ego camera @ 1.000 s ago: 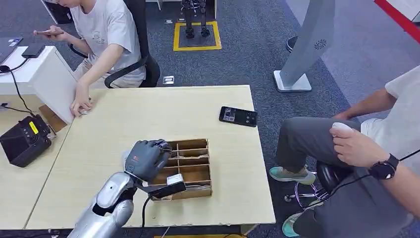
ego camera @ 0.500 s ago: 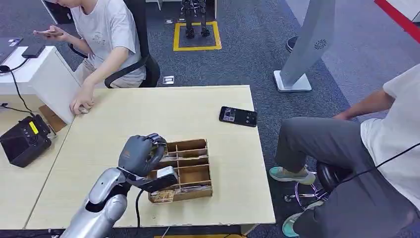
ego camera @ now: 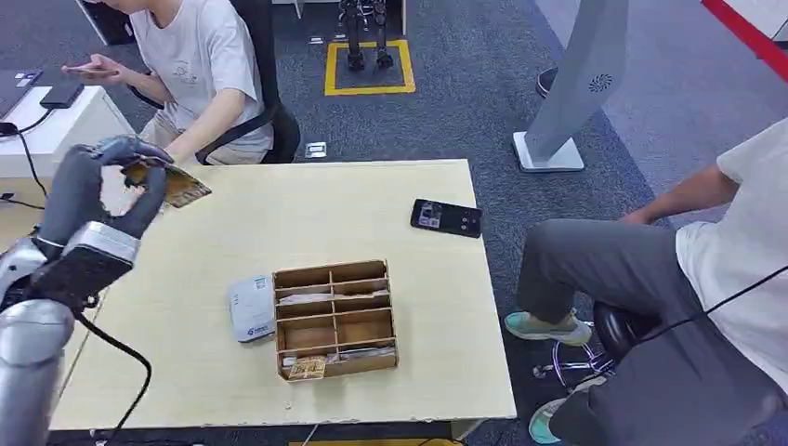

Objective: Pass the card to the sensor for recognition and then transmit it.

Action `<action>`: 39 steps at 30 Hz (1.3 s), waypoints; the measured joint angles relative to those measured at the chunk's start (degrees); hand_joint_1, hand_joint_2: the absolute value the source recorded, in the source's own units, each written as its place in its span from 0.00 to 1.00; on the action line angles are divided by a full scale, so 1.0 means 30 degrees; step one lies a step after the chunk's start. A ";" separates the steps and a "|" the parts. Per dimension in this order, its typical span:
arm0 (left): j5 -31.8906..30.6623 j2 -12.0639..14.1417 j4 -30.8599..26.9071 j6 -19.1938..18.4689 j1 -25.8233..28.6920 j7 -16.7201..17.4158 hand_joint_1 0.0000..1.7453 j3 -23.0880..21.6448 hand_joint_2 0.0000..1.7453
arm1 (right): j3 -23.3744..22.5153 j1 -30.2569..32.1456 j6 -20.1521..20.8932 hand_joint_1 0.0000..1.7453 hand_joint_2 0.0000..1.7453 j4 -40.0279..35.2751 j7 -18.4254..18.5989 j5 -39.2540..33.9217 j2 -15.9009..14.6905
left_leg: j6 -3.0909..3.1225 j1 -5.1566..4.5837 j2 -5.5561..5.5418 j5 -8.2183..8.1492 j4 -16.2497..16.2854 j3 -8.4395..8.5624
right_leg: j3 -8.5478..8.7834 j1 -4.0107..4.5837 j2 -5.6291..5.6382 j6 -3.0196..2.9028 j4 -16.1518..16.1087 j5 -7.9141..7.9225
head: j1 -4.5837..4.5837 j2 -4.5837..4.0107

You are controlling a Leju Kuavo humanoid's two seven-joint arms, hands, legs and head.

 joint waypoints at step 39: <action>-1.2132 -0.4066 1.3363 0.7243 -0.1876 0.3445 1.00 0.0800 1.00 | 0.1151 -0.0541 0.0087 0.00 1.00 0.0000 0.0233 0.0102 0.0124 | 0.0005 -0.0021 0.0000 0.0026 0.0011 -0.0011 | -0.0024 -0.0019 0.0007 0.0019 -0.0008 0.0042 | -0.0007 0.0000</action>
